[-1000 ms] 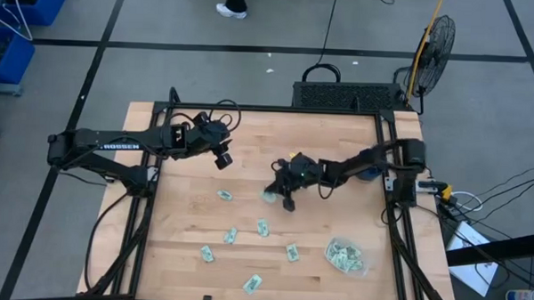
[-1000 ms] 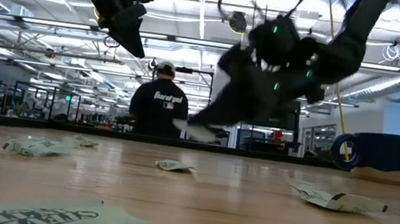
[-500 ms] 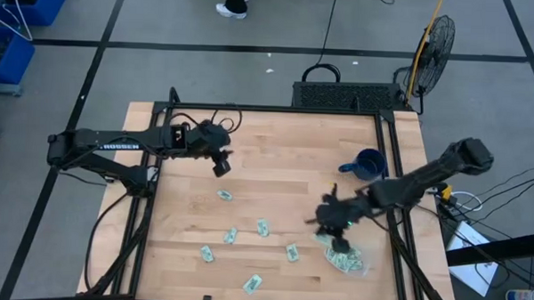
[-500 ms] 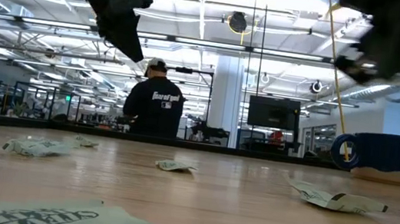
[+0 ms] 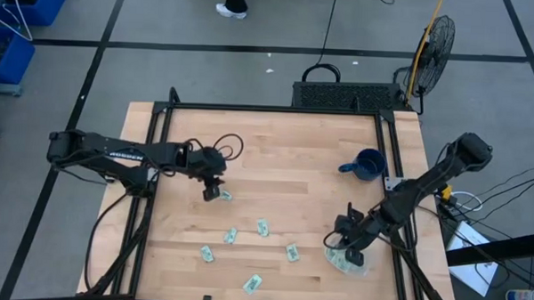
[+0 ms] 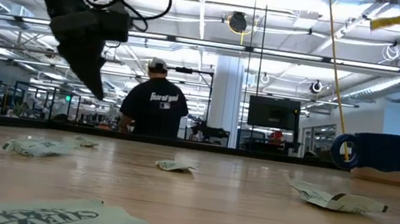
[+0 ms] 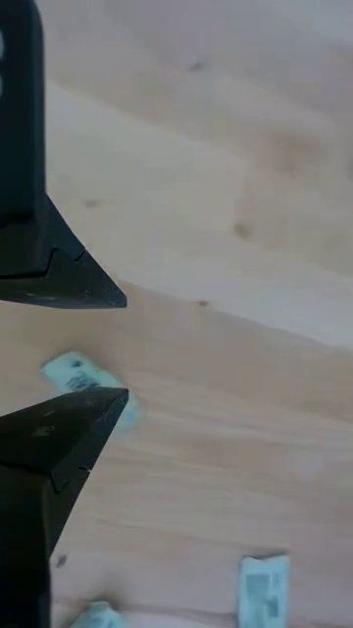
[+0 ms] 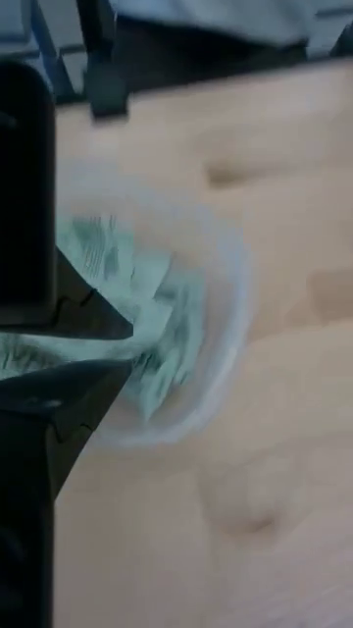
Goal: Pick and place Stevia / Truvia into bins
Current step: Put the stevia packet into the transparent container
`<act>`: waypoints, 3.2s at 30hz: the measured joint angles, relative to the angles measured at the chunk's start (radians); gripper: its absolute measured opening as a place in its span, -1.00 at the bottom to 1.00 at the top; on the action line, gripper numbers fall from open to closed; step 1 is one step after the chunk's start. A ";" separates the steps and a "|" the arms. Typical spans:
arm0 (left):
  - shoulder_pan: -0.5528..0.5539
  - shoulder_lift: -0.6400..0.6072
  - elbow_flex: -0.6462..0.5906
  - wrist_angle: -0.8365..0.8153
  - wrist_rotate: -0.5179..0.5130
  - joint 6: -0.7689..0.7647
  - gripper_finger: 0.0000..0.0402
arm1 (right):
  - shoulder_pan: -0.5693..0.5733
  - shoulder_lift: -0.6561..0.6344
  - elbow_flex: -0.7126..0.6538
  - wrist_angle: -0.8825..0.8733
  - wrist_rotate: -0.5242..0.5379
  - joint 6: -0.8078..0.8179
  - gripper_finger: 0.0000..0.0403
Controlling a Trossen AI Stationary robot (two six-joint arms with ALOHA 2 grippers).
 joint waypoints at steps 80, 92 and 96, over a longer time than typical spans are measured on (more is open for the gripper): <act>-0.120 0.257 0.142 0.565 -0.257 0.319 -0.95 | -0.710 0.556 -0.025 1.577 0.005 -0.647 -0.12; -0.124 0.338 0.142 0.601 -0.316 0.338 -0.91 | -0.705 0.632 0.065 1.568 0.108 -0.556 -0.16; -0.129 0.337 0.142 0.604 -0.320 0.336 -0.95 | -0.716 0.631 0.065 1.509 0.106 -0.519 -0.16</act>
